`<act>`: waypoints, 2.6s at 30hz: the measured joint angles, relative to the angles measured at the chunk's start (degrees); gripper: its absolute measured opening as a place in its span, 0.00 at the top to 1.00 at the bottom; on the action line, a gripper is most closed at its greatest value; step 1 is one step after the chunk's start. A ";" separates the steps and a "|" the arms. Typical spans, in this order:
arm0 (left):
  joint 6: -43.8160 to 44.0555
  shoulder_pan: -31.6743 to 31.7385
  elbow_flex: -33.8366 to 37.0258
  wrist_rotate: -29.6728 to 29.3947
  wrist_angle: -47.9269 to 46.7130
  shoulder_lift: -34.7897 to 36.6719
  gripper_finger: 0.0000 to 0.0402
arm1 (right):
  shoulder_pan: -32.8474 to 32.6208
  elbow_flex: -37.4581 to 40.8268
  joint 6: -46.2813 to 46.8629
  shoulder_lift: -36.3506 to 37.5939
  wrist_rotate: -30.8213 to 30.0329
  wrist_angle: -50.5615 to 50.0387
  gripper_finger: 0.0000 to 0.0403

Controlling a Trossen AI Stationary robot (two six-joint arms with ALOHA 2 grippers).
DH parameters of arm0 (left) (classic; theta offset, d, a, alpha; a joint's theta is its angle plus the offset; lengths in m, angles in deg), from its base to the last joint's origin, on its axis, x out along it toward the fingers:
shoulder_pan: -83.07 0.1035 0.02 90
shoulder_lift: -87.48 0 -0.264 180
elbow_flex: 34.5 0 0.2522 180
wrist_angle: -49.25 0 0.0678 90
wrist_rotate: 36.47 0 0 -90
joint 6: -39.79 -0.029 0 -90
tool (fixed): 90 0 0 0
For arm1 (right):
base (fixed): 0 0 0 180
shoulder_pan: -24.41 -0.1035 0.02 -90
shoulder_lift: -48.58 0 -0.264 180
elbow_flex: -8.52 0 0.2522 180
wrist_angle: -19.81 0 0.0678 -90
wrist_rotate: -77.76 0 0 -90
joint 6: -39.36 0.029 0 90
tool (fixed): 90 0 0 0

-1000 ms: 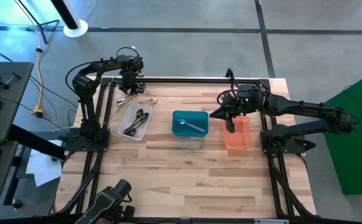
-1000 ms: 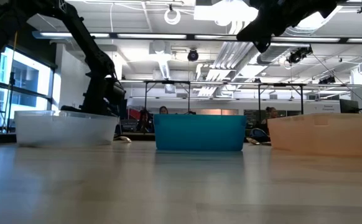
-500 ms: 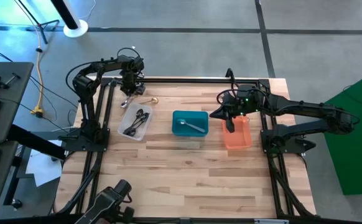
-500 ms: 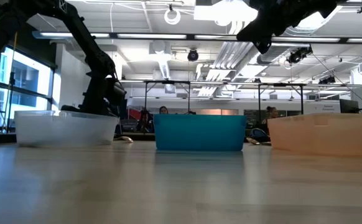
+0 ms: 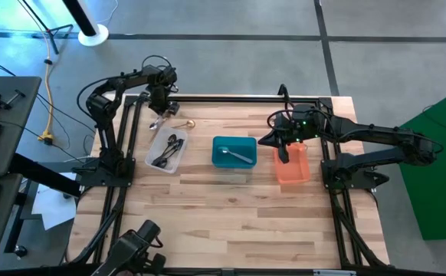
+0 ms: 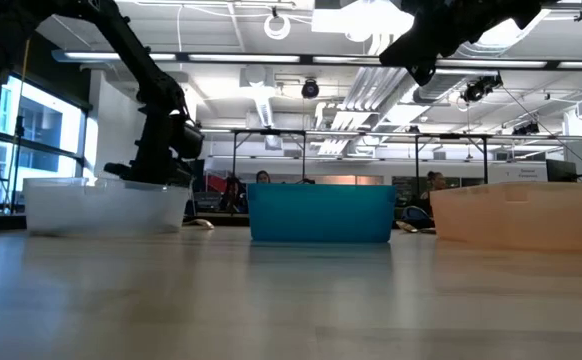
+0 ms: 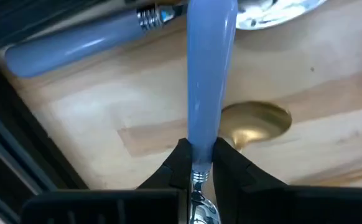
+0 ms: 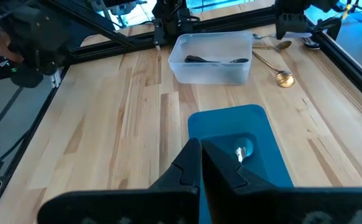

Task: Sort silverware by color (type)
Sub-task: Put the purple spoon into the blue bin

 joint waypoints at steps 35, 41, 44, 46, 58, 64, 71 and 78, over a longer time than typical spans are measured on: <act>12.29 -27.61 24.42 10.66 39.84 50.61 0.95 | 0.00 0.02 0.27 0.00 0.03 2.08 1.00; 16.16 -41.13 37.75 9.74 69.80 57.01 0.95 | 0.00 0.02 0.93 0.00 0.55 8.83 1.00; 16.39 -47.49 41.53 8.70 82.26 57.28 0.95 | 0.00 0.02 3.46 0.00 1.11 12.69 1.00; 14.24 -51.07 41.83 6.59 84.28 57.16 0.95 | 0.00 0.02 4.94 0.00 2.52 15.19 1.00; 6.19 -57.42 41.83 3.03 87.77 57.30 0.95 | -5.34 0.02 -1.33 0.02 1.55 23.16 1.00; 6.12 -57.42 41.83 3.03 89.09 57.19 0.95 | -6.44 0.02 -1.28 0.02 -0.44 23.19 1.00; 6.12 -57.40 41.83 3.05 89.21 57.19 0.95 | -6.45 0.02 -1.24 0.02 -0.50 23.19 1.00; 6.14 -57.37 41.83 3.05 89.19 57.19 0.95 | -6.45 0.02 -1.26 0.02 -0.50 23.19 1.00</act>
